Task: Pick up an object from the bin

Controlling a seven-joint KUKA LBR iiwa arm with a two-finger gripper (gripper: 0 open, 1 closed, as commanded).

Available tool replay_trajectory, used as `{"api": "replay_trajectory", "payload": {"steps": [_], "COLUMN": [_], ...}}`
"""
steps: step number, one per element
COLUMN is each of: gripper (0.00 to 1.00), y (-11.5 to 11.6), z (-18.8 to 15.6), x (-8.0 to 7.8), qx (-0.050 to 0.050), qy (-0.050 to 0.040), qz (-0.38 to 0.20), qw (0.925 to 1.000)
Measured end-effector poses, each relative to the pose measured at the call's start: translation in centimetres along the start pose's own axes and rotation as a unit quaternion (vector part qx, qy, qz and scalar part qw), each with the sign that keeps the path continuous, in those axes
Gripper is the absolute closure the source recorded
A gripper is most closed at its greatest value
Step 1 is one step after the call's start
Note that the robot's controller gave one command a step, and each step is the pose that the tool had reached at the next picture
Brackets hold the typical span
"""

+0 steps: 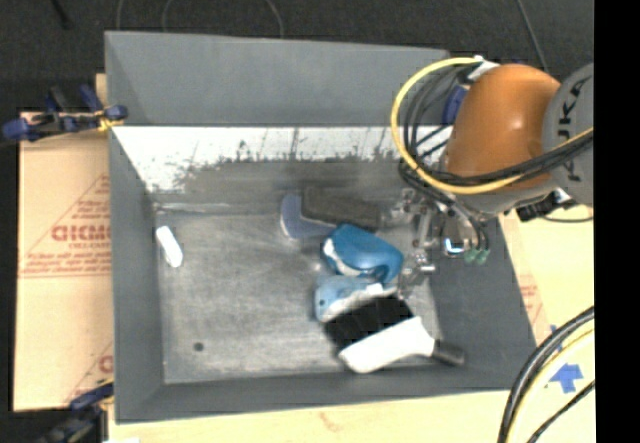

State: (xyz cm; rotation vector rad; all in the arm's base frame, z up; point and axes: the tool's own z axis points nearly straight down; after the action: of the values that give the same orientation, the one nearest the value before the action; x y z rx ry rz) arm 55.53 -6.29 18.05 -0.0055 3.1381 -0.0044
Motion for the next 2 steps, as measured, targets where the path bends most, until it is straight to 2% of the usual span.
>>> {"api": "replay_trajectory", "payload": {"steps": [1,2], "gripper": [0.0,0.0], "y": [0.0,-0.01], "z": [0.0,0.94], "x": [0.0,-0.5], "qx": [0.0,0.0], "qy": [0.0,-0.0019], "qz": [0.0,-0.045], "qw": [1.0,0.999]}}
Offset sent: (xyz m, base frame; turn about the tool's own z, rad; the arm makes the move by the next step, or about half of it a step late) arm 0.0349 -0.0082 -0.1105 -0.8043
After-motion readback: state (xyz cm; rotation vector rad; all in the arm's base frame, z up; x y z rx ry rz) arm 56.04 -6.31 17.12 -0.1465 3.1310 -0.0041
